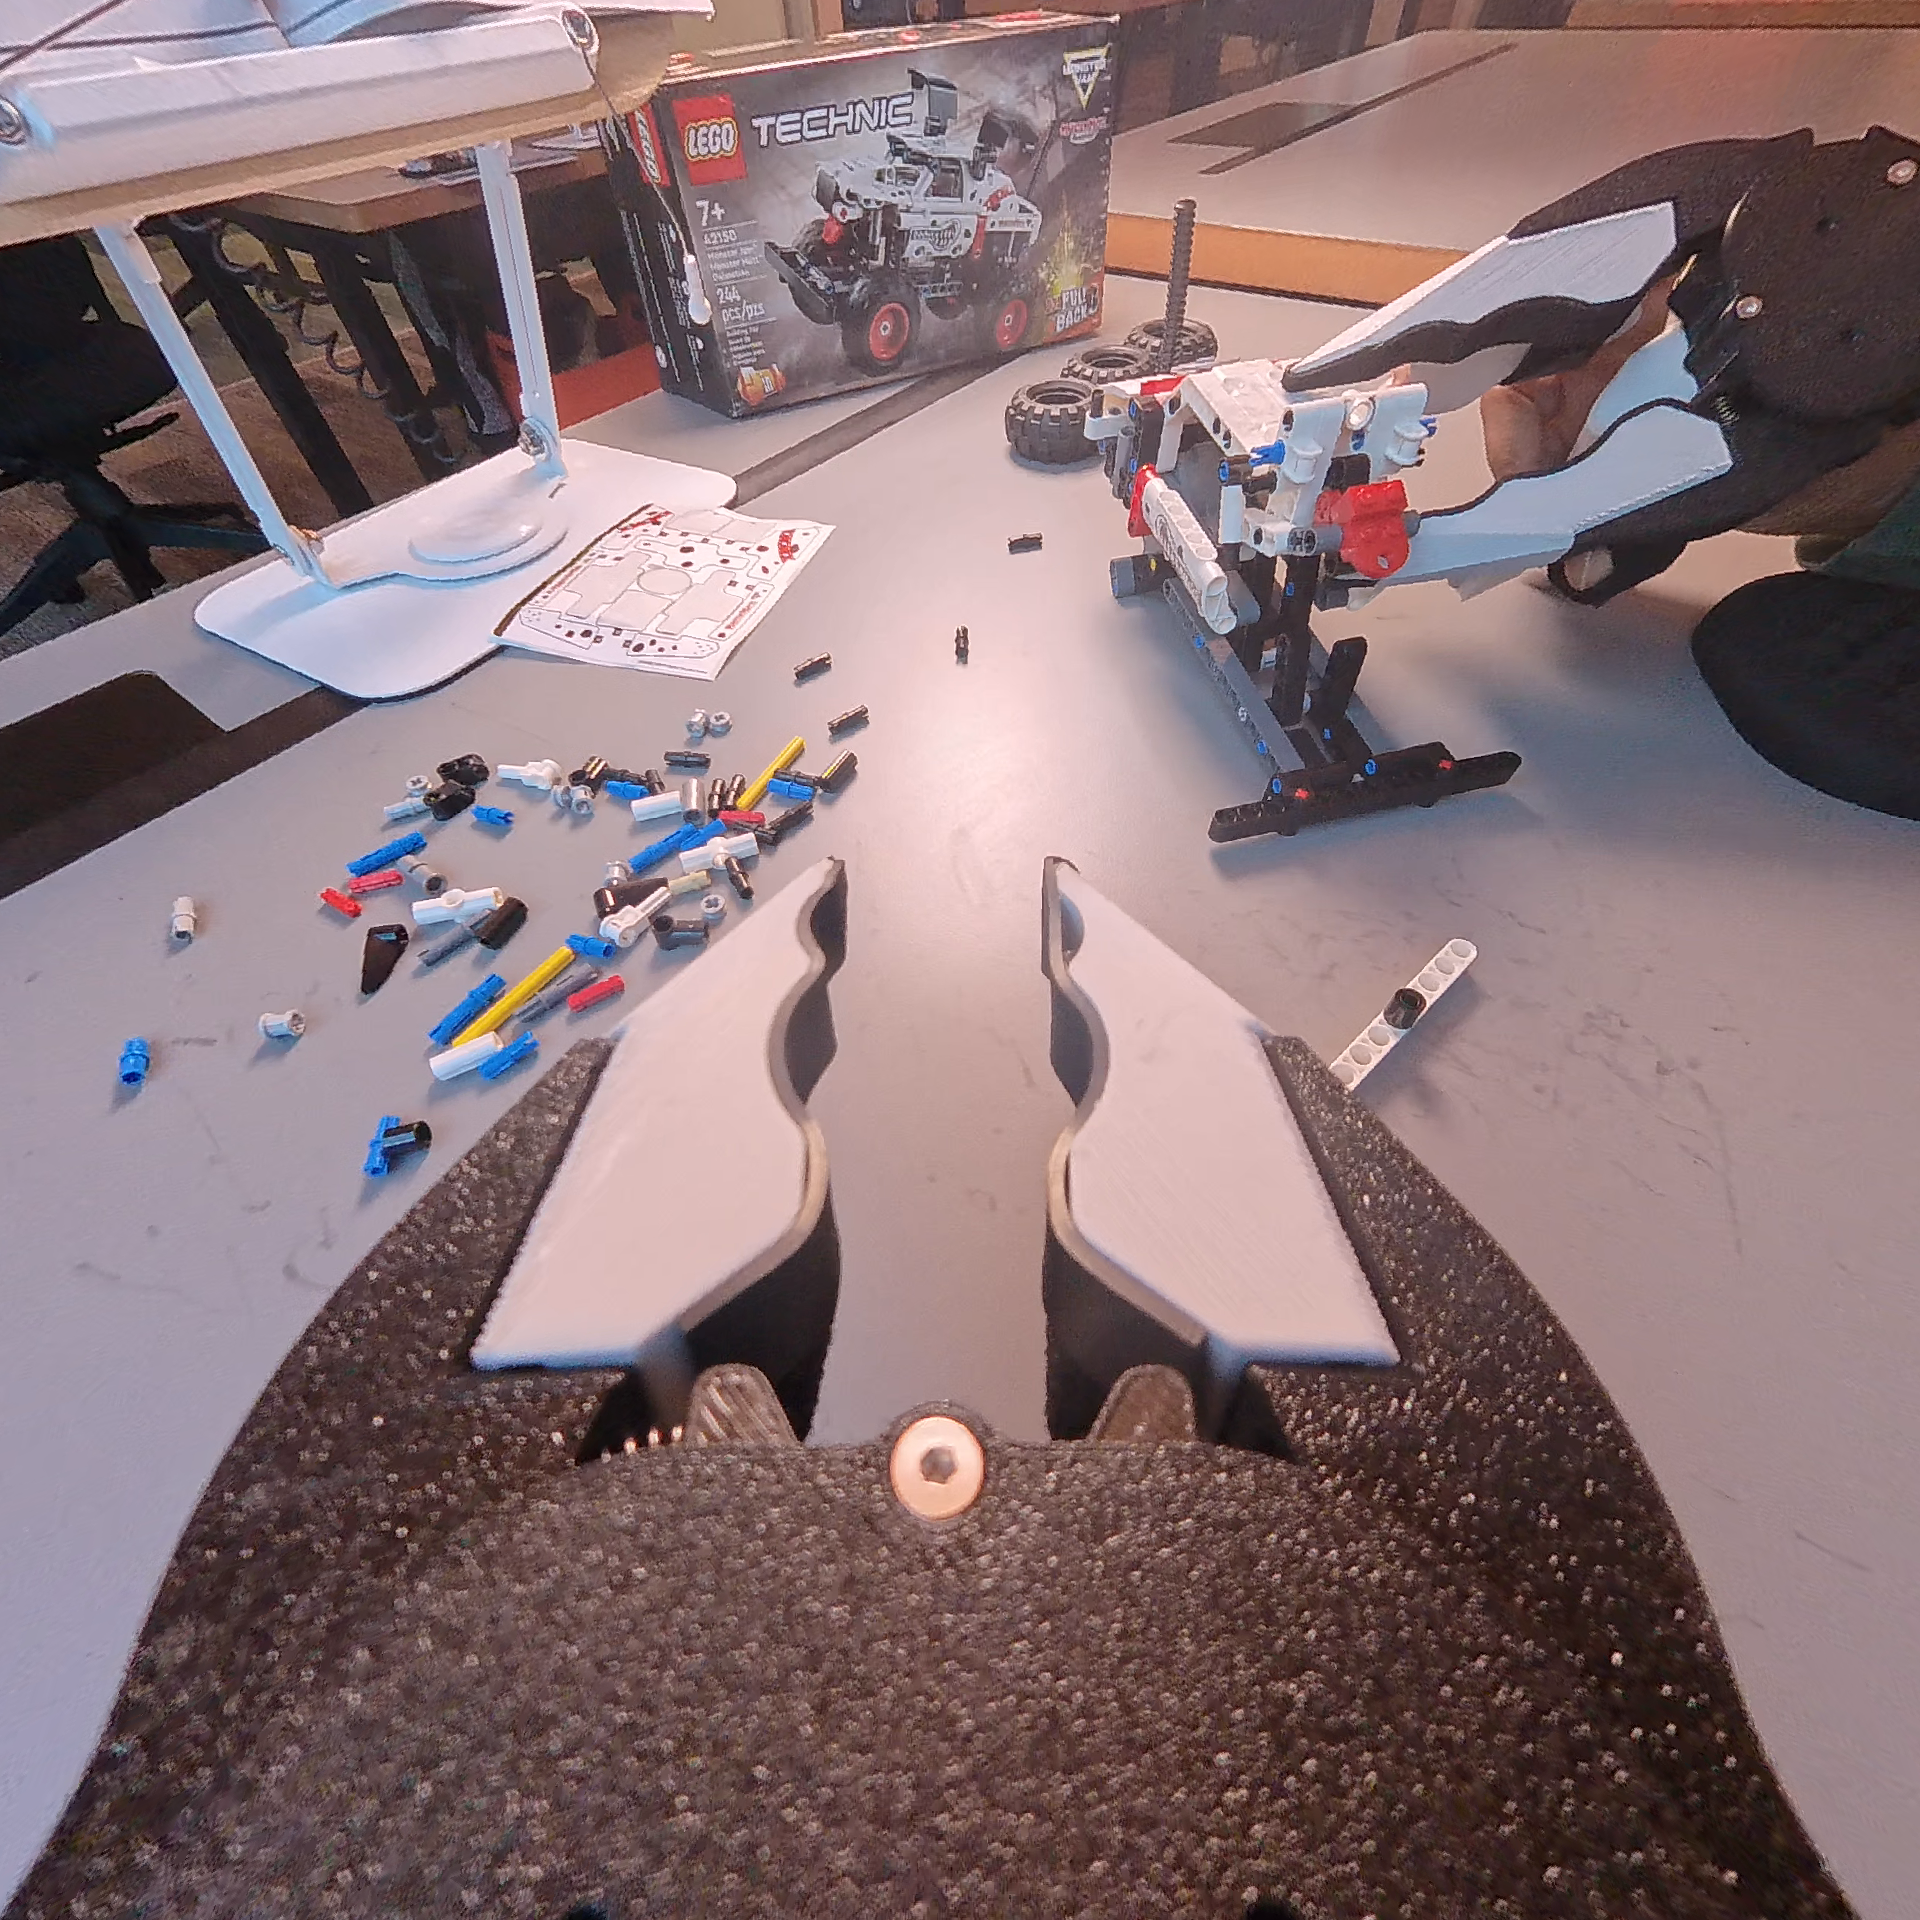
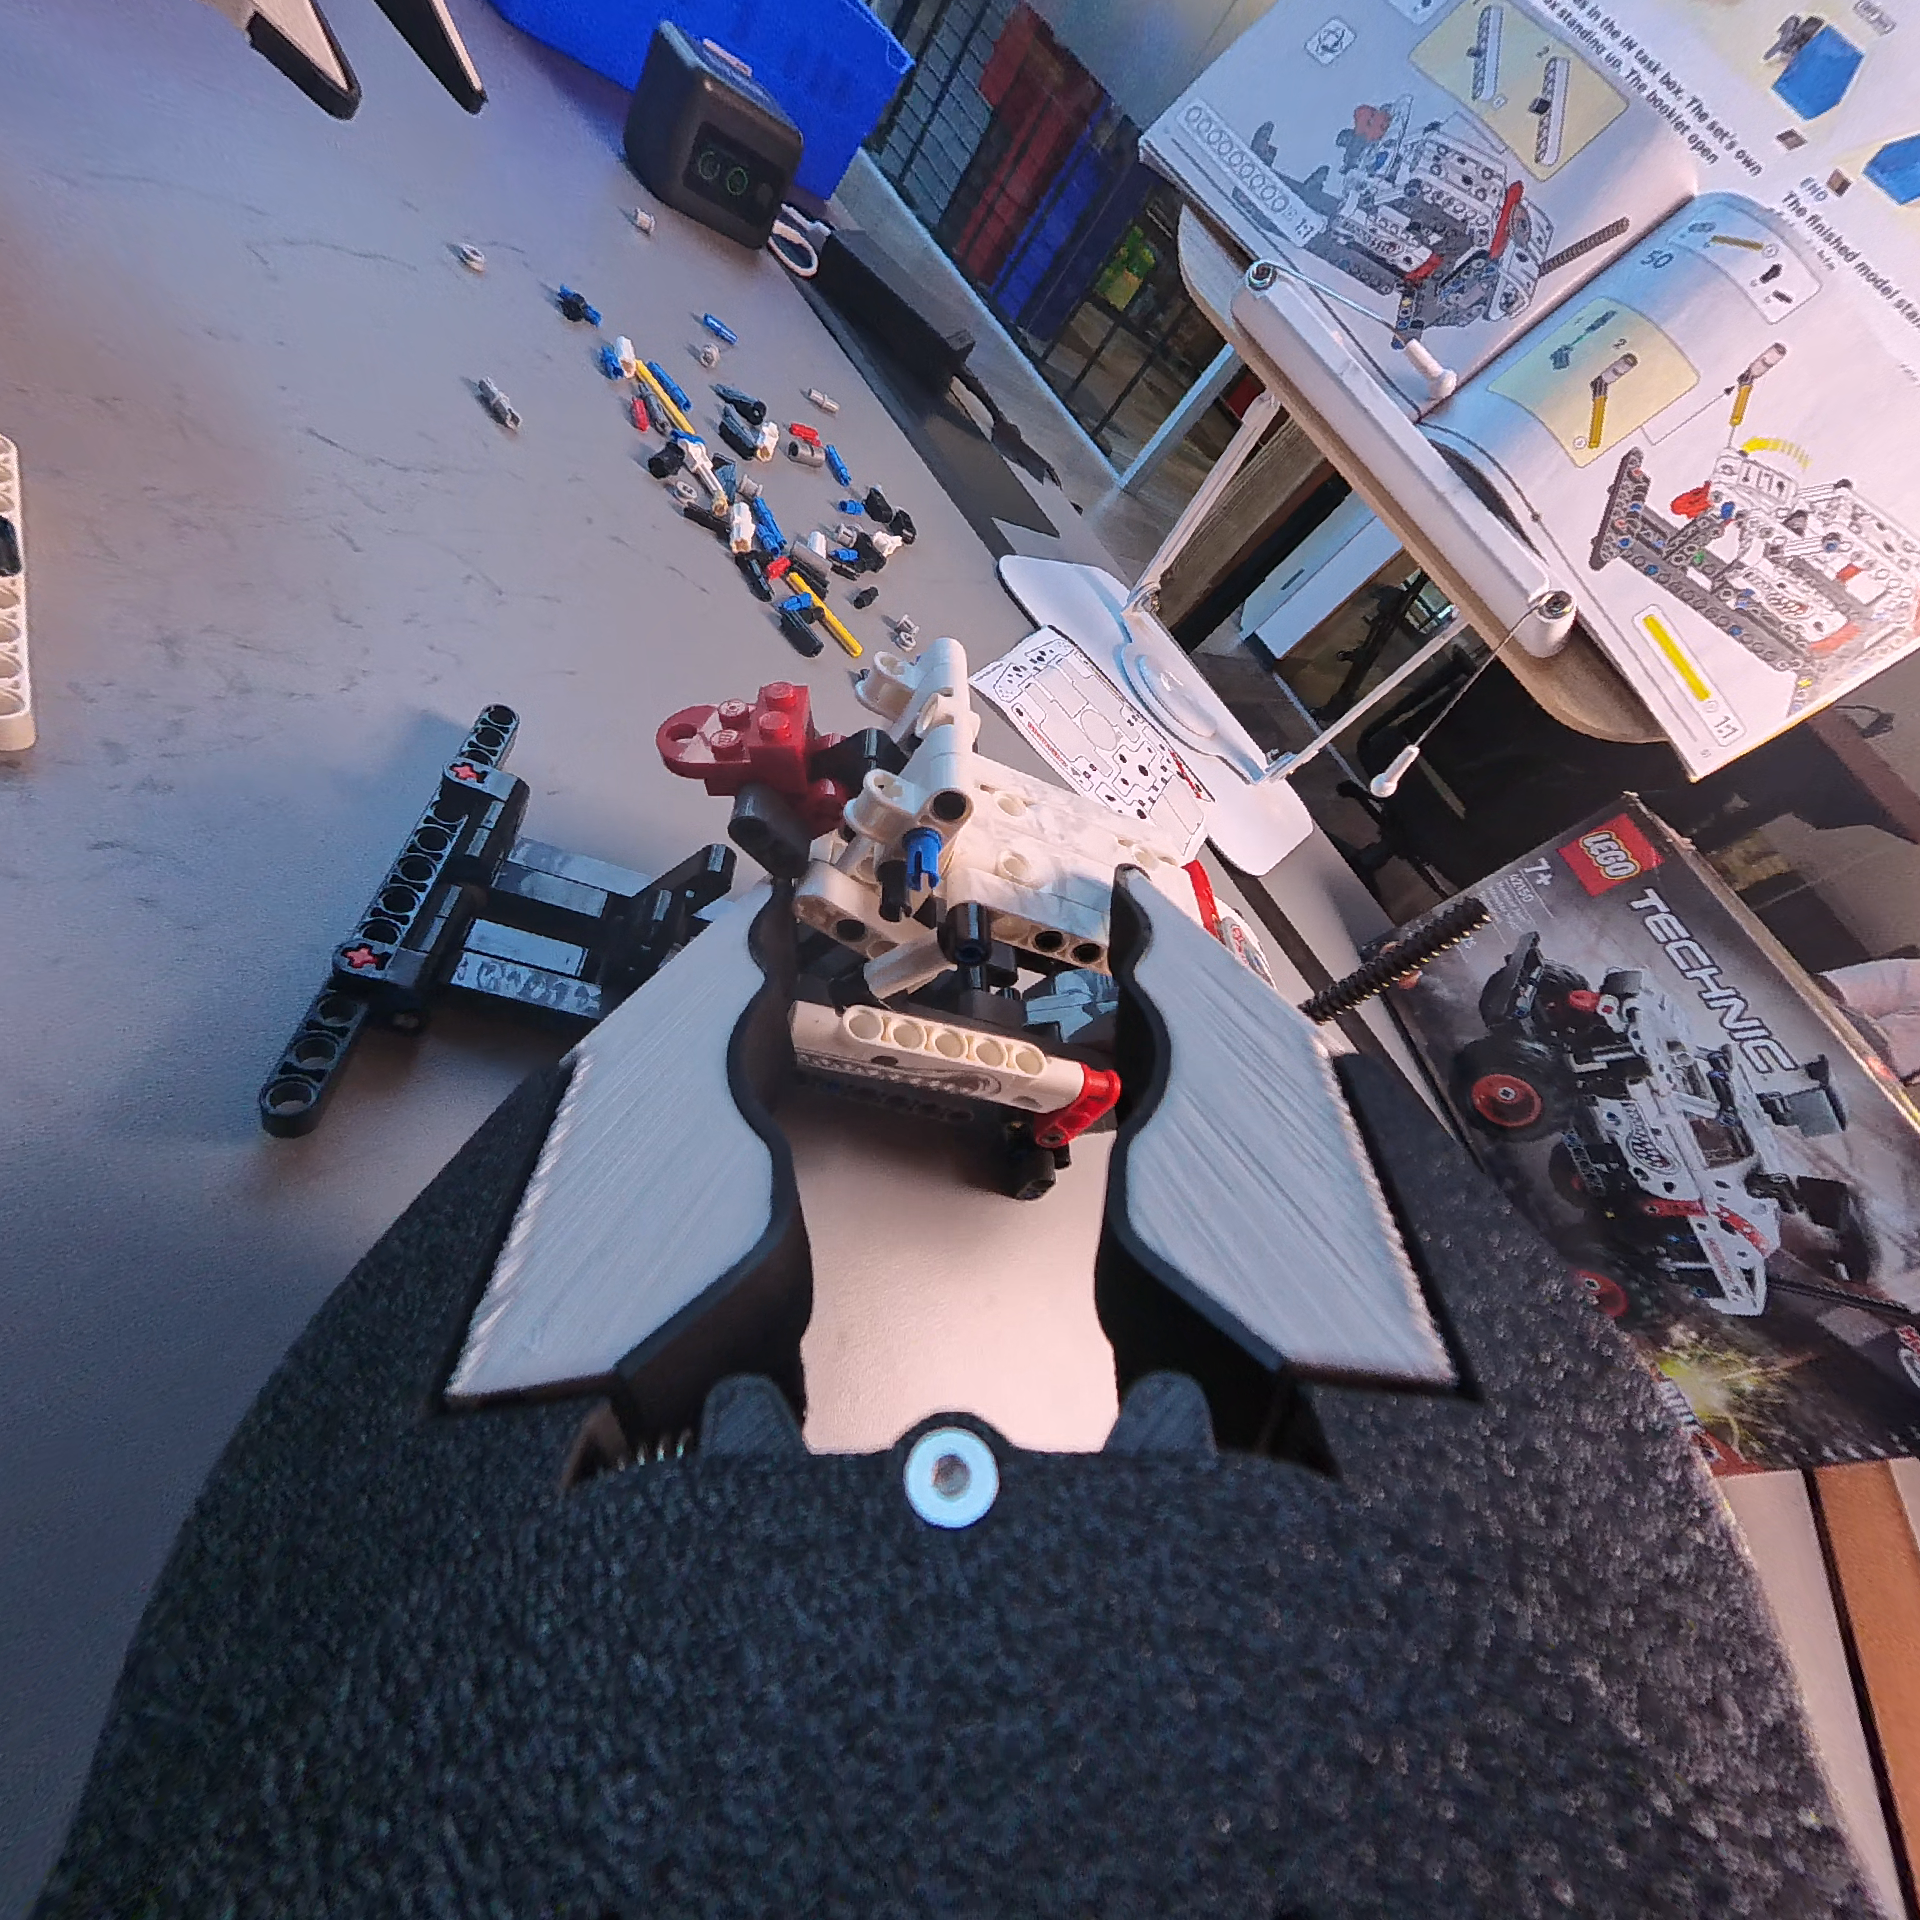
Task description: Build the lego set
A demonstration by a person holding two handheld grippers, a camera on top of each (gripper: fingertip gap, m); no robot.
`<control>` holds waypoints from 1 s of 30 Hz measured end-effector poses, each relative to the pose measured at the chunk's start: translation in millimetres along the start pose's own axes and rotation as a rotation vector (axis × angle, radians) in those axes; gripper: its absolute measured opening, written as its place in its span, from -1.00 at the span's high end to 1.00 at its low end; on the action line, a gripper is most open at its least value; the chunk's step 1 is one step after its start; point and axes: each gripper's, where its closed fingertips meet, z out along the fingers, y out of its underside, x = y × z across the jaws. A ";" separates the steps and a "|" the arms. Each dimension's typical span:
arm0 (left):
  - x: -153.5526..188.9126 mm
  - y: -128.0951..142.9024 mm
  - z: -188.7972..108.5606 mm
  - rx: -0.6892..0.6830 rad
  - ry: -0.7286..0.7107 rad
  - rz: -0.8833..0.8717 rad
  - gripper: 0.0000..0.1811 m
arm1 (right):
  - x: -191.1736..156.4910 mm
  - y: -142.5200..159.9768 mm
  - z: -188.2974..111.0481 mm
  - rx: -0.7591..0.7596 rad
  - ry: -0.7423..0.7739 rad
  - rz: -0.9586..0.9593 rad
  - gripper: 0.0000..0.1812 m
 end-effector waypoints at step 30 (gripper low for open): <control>-8.1 3.2 1.6 -0.002 -0.022 -0.012 0.58 | 22.2 -29.9 -27.8 0.228 -0.052 0.345 0.32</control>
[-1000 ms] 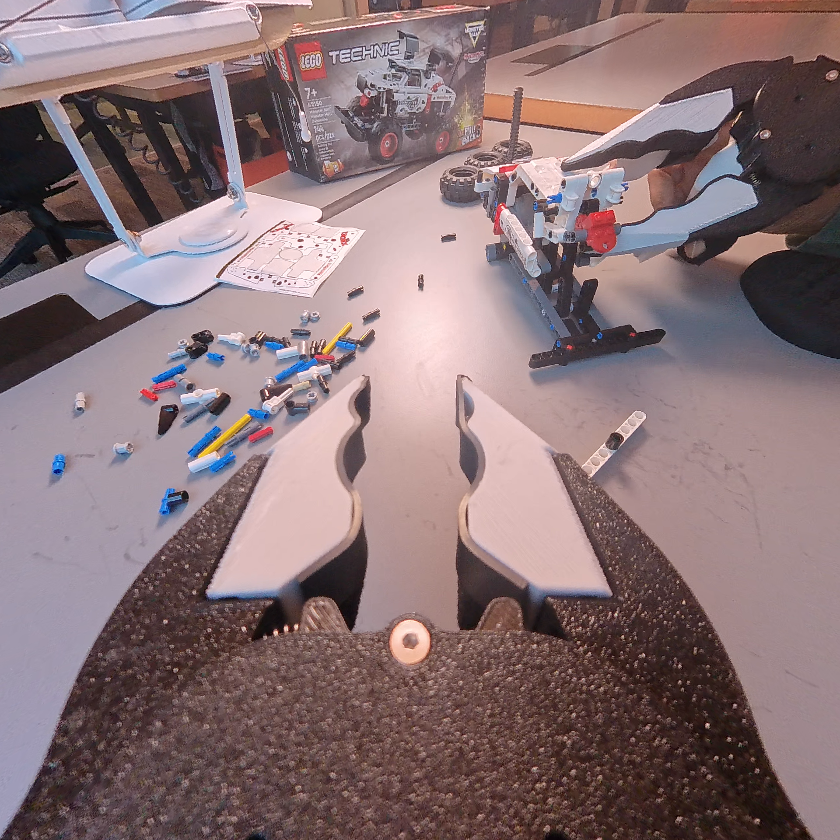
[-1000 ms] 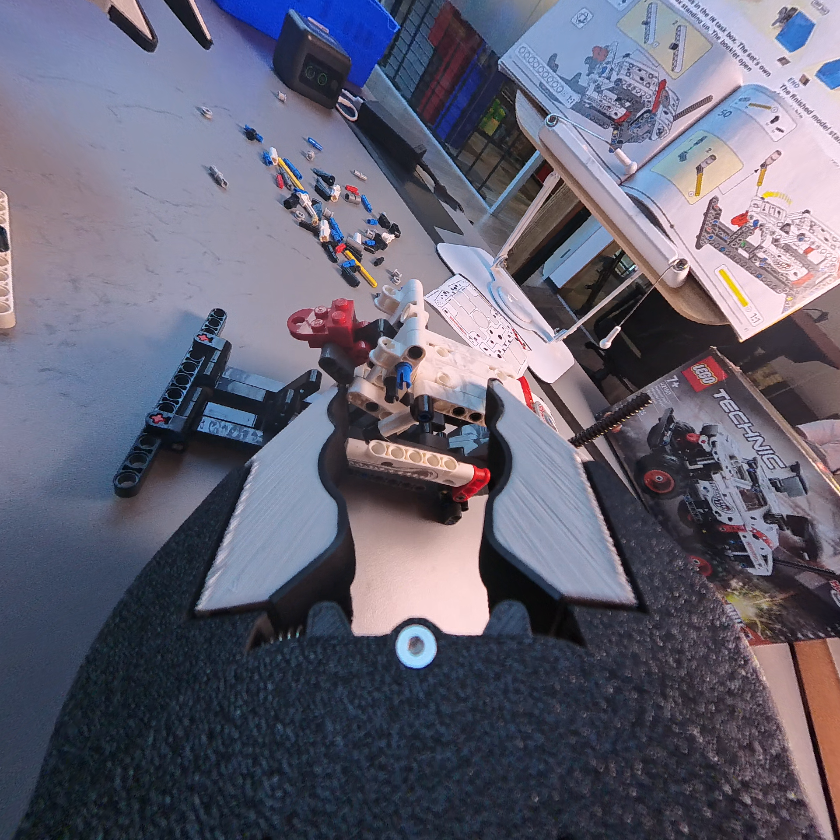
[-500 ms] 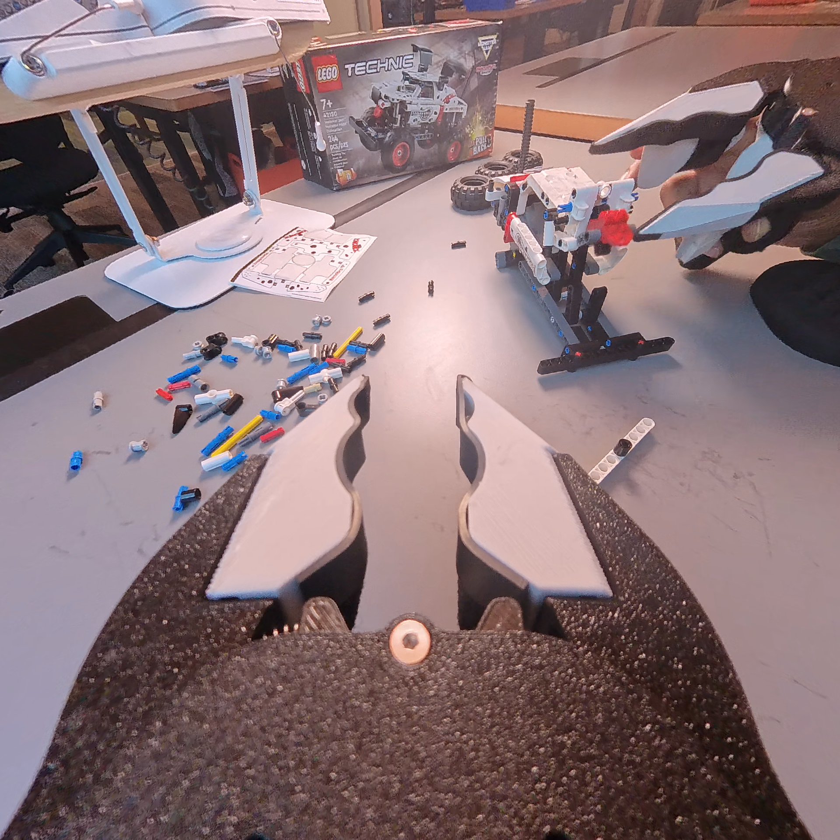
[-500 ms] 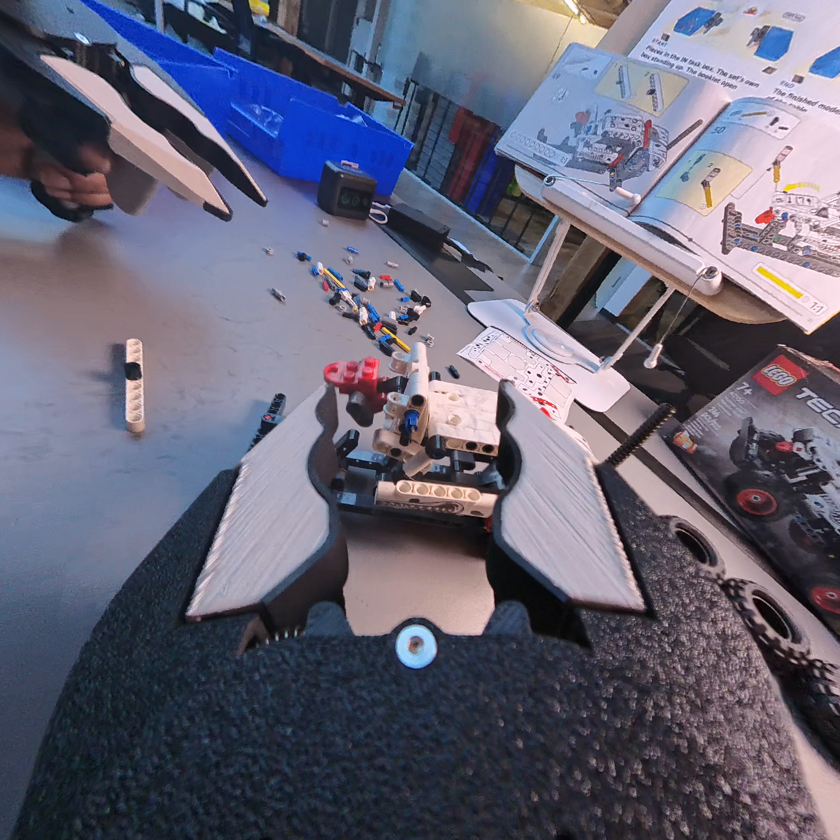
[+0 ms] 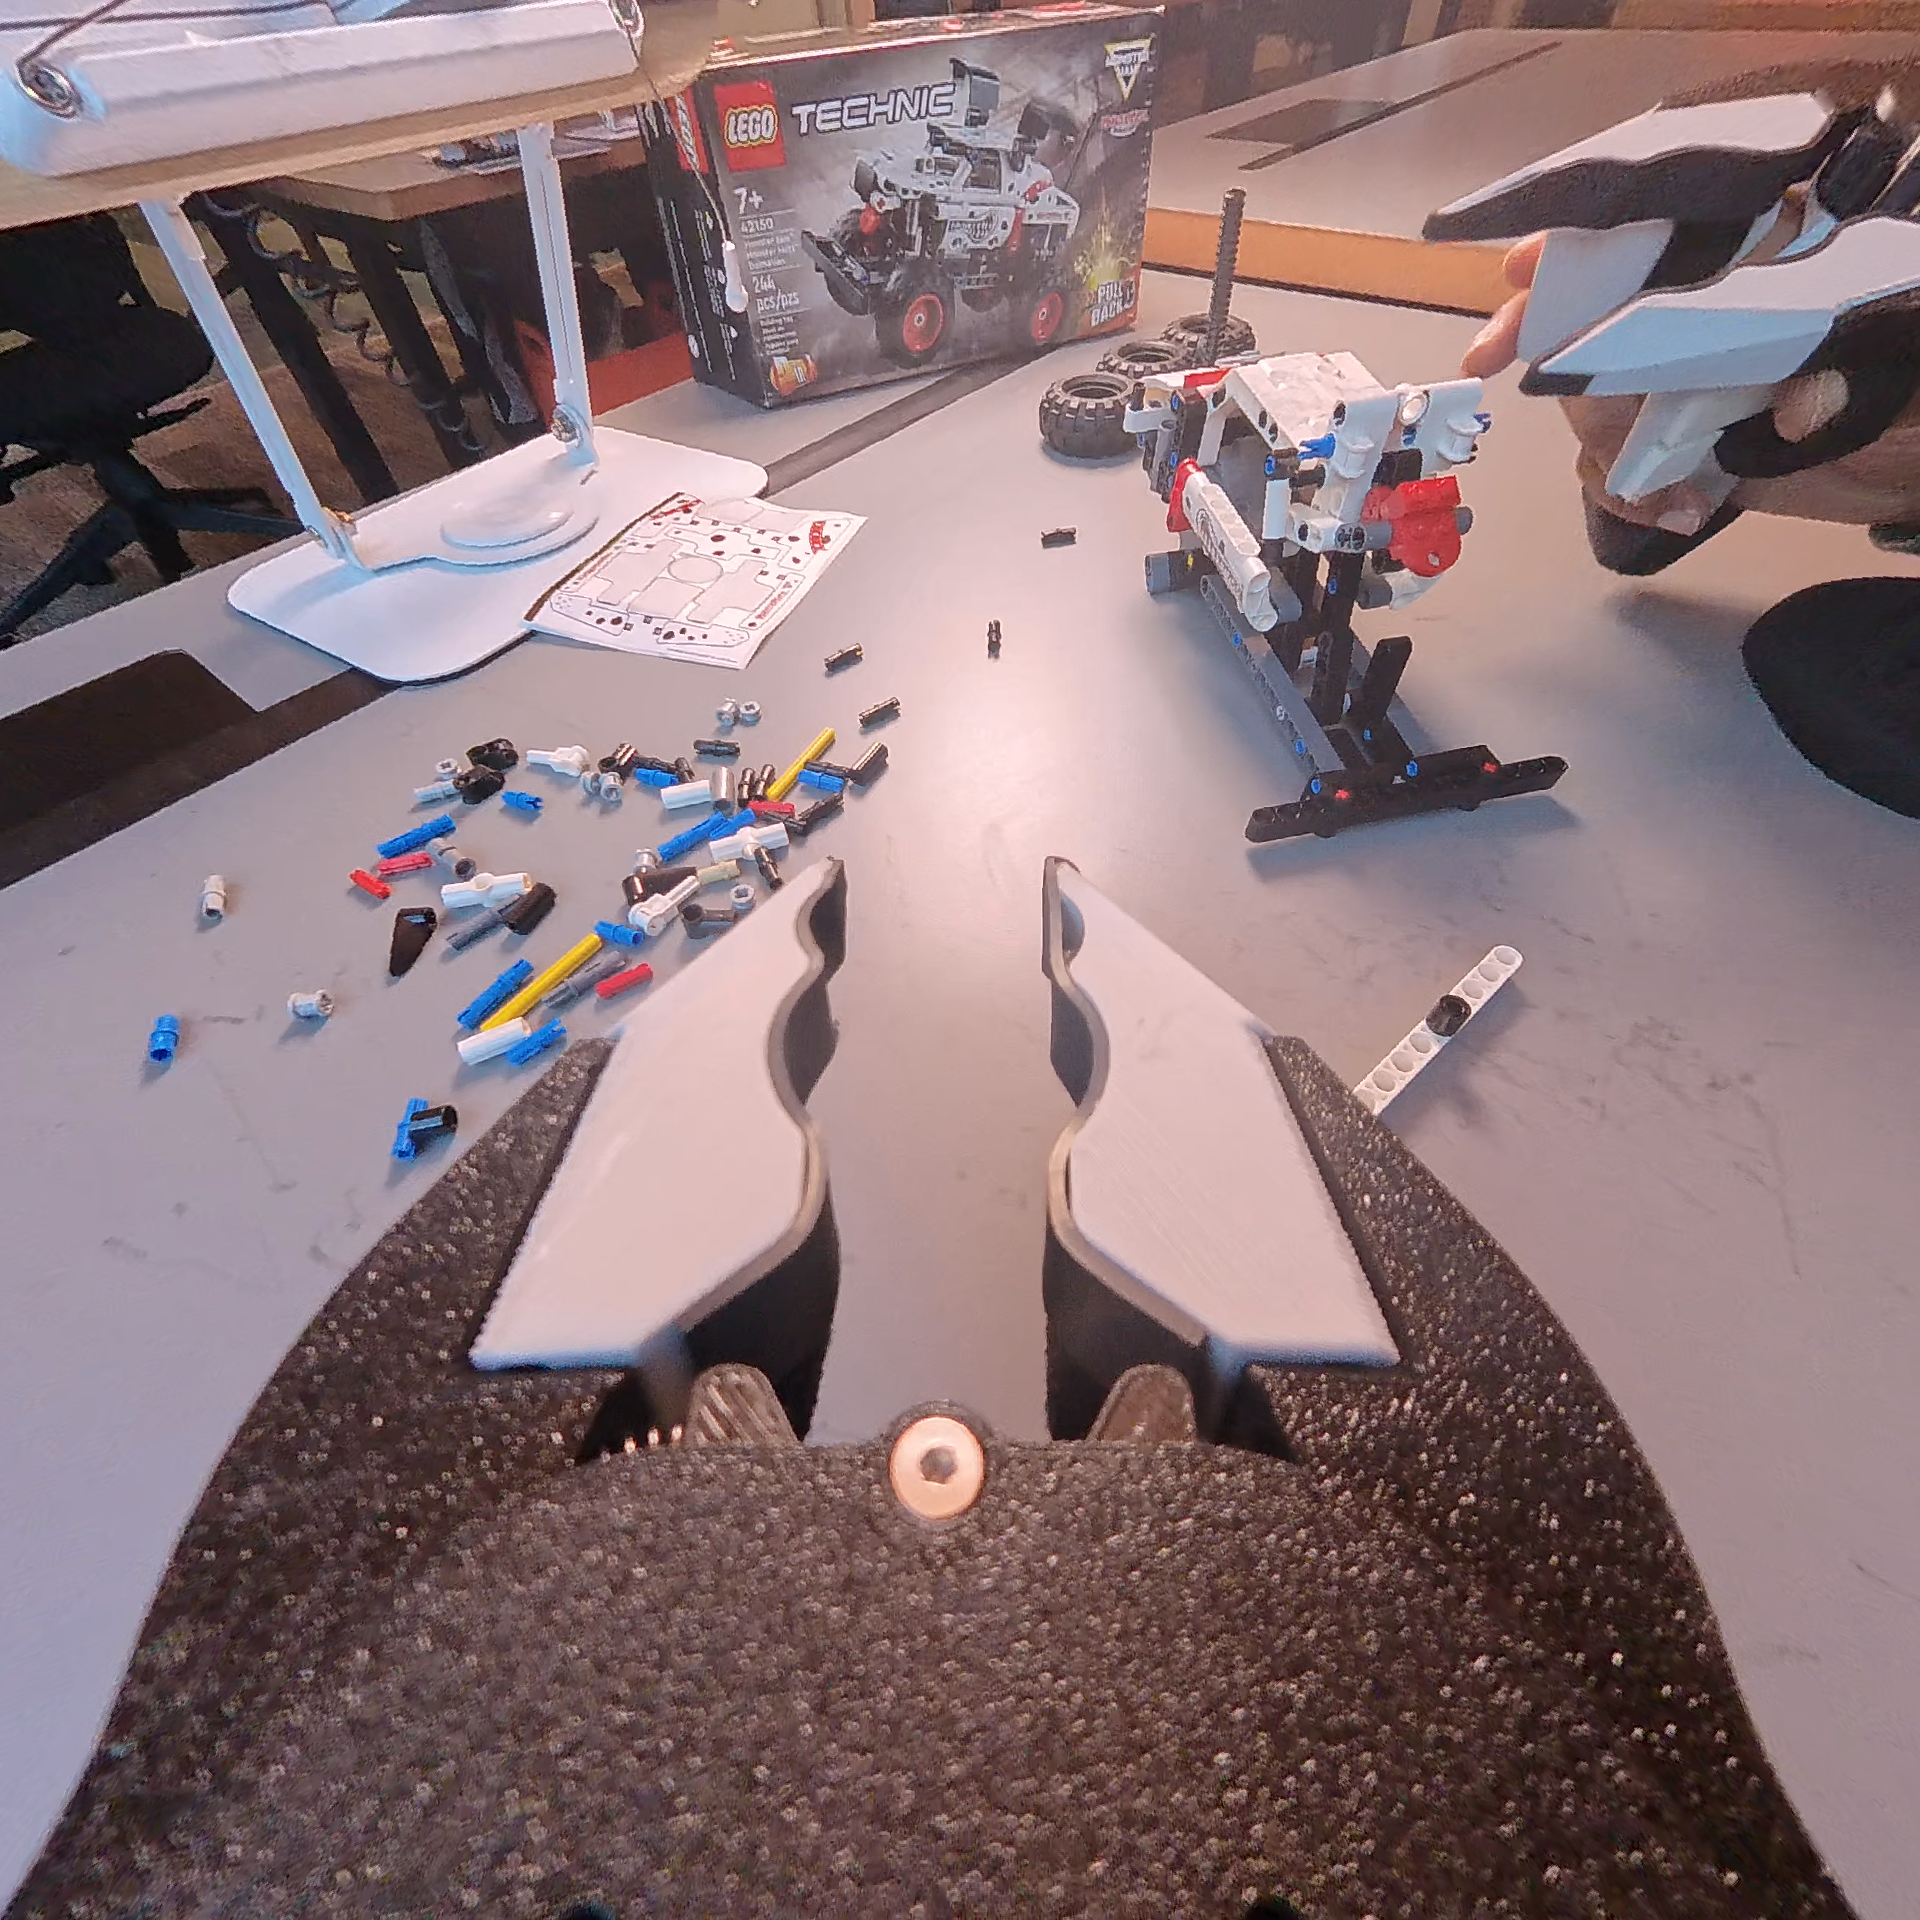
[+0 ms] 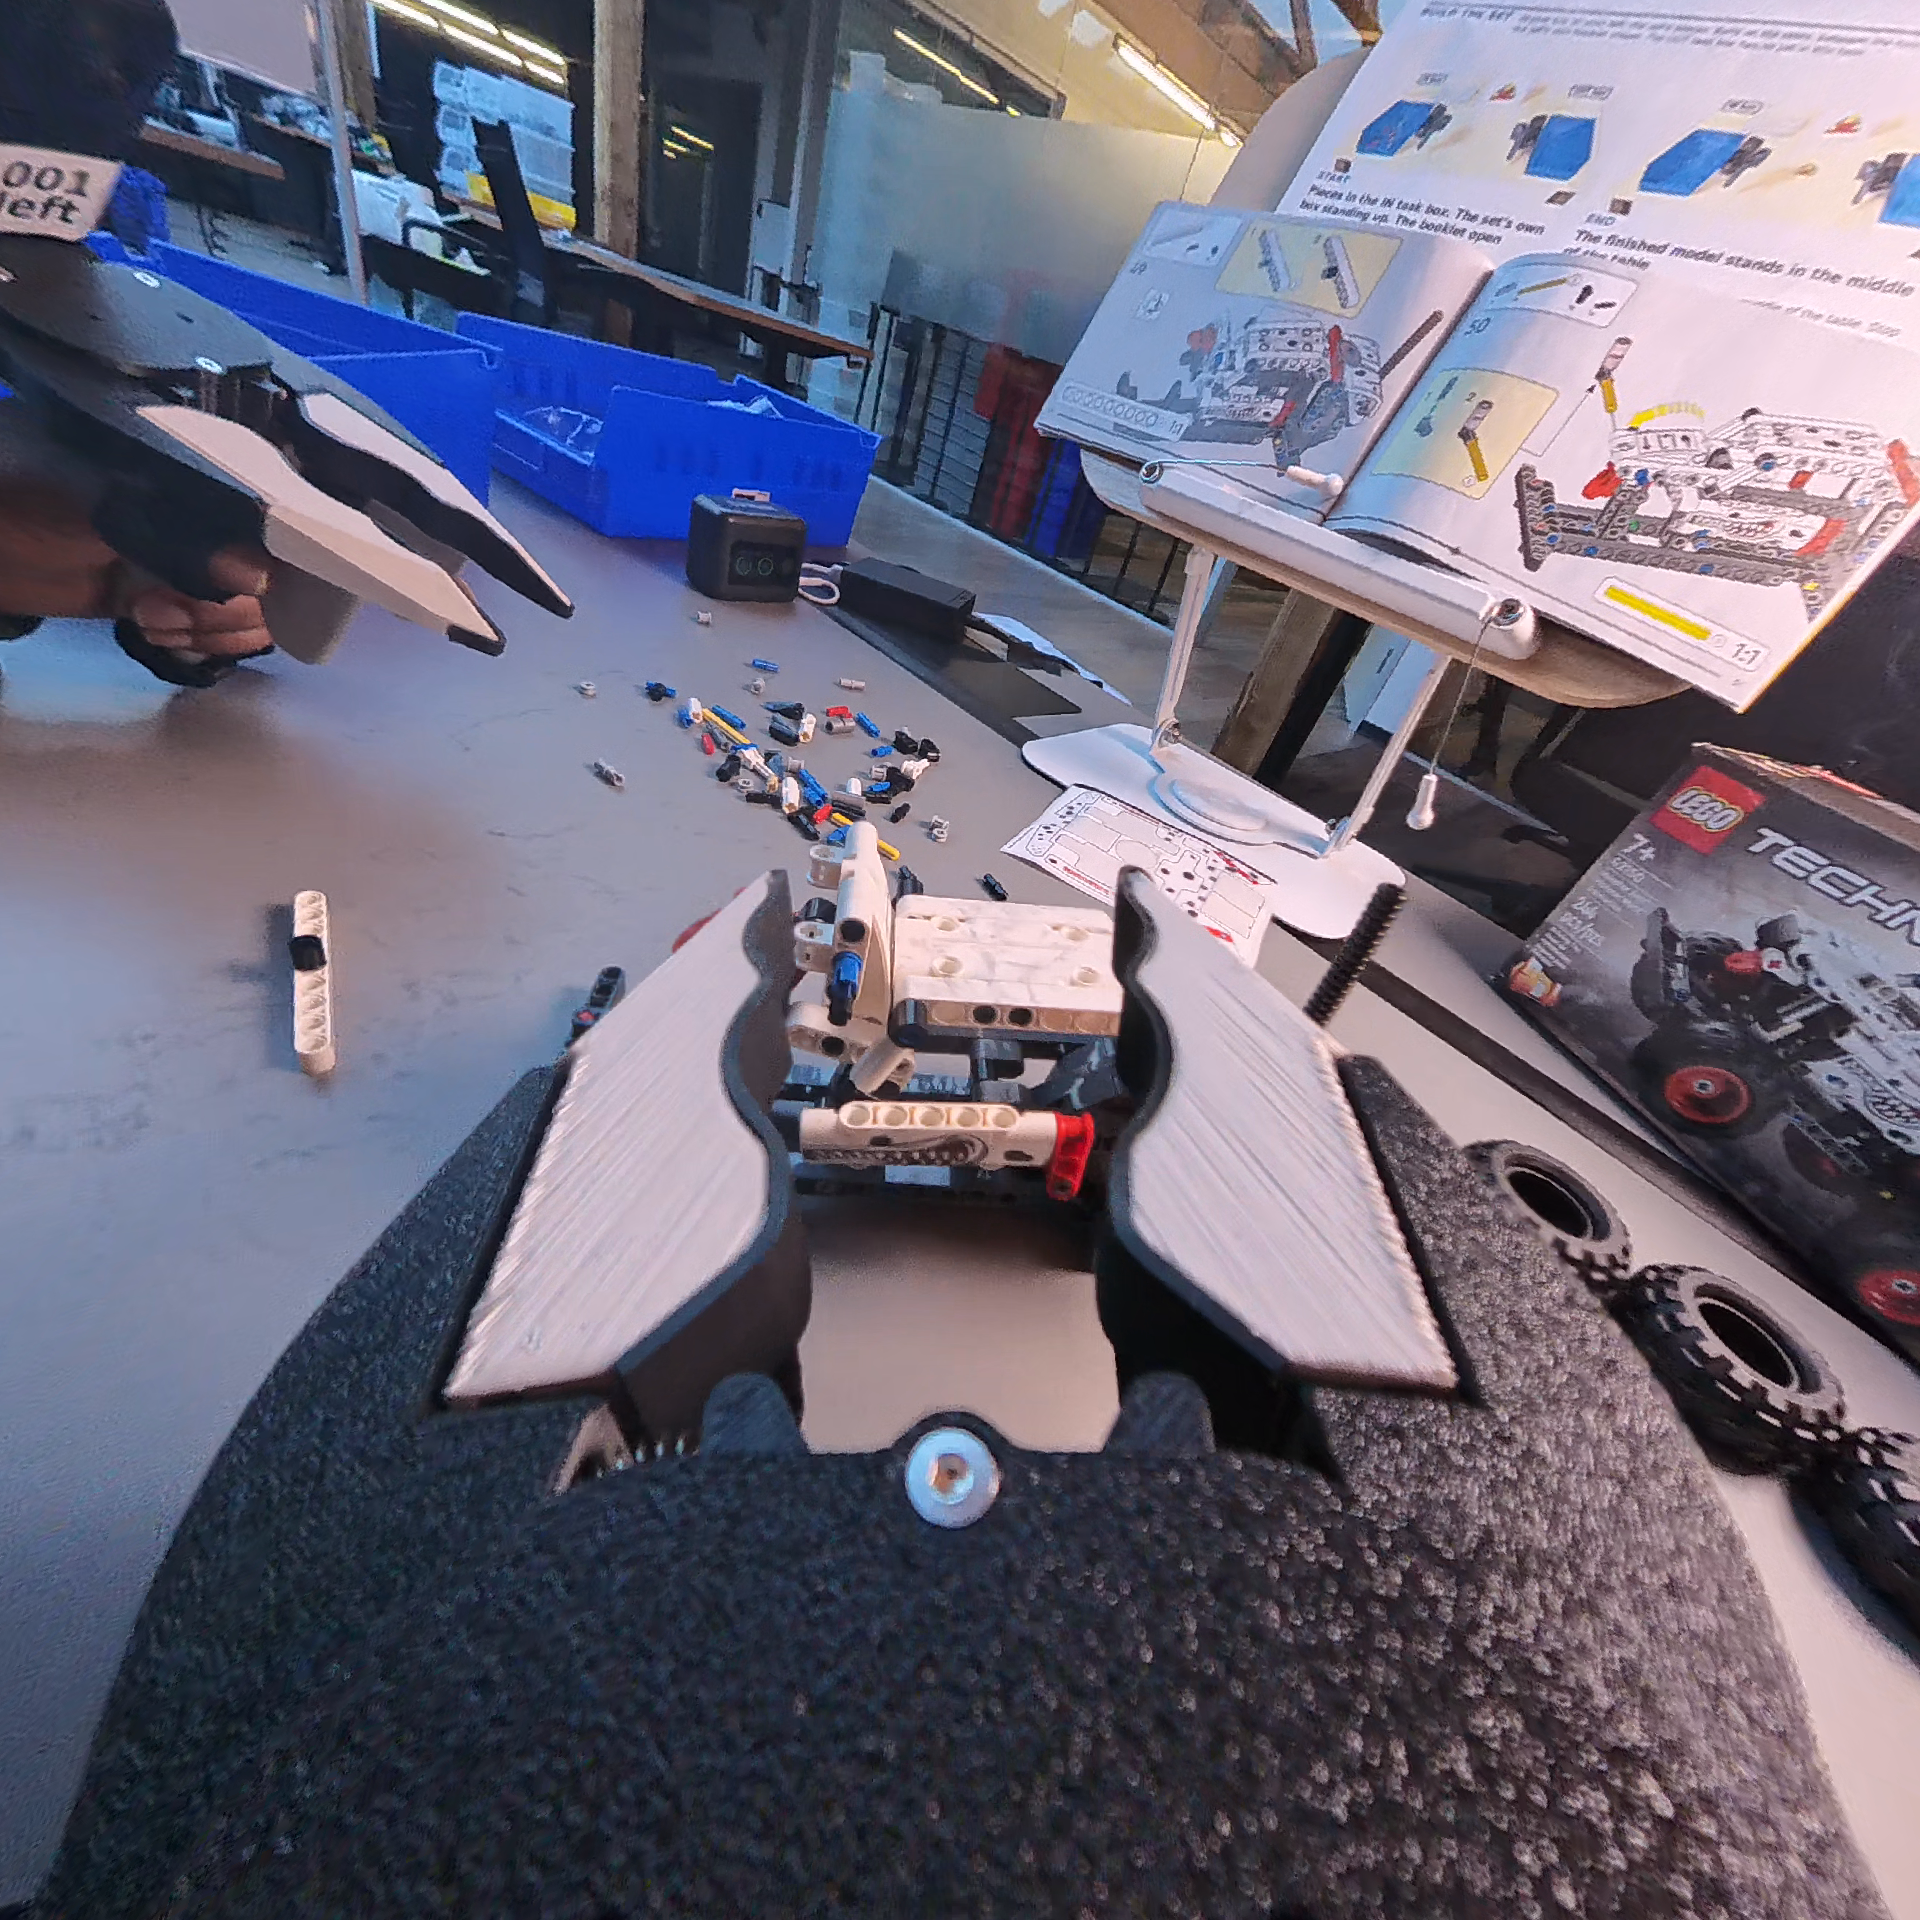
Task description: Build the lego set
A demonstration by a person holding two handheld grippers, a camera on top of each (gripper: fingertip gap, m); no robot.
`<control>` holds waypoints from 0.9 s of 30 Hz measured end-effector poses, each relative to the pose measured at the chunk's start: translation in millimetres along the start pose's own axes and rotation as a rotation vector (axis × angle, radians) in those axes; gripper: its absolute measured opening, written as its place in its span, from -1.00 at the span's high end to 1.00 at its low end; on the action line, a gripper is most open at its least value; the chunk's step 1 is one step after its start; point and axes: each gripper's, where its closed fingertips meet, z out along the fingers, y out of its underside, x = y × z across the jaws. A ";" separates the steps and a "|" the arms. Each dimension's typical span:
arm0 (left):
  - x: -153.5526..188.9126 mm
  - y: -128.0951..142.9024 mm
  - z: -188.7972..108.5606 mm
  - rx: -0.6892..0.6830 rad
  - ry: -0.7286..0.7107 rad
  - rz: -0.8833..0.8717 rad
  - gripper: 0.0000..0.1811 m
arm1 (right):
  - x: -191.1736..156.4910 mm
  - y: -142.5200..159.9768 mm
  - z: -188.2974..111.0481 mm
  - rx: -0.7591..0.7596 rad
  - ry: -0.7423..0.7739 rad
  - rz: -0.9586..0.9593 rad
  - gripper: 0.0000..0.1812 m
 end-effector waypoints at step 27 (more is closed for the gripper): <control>12.7 1.5 1.4 -0.035 0.003 0.100 0.59 | -9.2 14.2 53.4 -0.267 -0.014 -0.473 0.55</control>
